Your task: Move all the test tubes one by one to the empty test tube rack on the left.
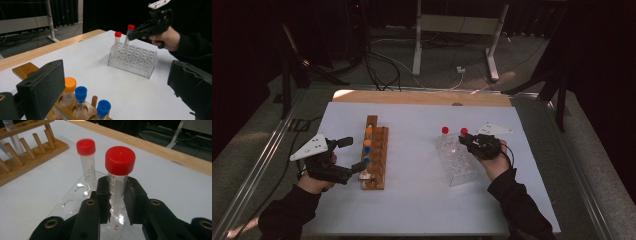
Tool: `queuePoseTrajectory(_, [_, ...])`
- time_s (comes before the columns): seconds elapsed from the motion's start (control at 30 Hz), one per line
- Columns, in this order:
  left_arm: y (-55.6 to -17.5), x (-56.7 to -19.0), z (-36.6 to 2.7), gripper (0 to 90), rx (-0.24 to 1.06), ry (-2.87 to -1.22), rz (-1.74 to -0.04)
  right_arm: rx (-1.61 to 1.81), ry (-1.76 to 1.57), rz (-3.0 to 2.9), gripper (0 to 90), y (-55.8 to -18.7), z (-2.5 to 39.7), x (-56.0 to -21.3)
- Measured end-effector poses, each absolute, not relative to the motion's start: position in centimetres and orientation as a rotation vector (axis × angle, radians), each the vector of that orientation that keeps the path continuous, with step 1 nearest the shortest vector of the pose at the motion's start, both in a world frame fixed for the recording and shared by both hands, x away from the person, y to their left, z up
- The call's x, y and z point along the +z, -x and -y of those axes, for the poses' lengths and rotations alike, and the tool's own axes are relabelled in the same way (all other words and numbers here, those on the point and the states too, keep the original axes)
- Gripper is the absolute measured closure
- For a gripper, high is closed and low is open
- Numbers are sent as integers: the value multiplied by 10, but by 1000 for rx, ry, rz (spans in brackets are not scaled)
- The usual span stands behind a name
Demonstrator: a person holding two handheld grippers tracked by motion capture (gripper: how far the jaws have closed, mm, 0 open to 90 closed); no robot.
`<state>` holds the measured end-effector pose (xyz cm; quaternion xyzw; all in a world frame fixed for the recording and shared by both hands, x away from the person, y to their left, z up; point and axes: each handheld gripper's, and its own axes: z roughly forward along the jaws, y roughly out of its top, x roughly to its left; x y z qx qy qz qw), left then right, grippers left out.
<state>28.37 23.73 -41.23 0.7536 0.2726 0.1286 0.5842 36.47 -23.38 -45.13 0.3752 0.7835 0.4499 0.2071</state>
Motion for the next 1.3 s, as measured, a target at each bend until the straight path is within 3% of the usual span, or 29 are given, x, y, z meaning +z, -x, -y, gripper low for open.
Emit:
queuePoseTrajectory(0.67, [-285, -401, -227, 23, 283, -1771, -607, 1323, -854, -2177, 751, -333, 224, -390])
queuePoseTrajectory(1.3, [-286, -403, -189, 47, 216, -1811, -528, 1384, -671, -2388, 751, -305, 166, -410])
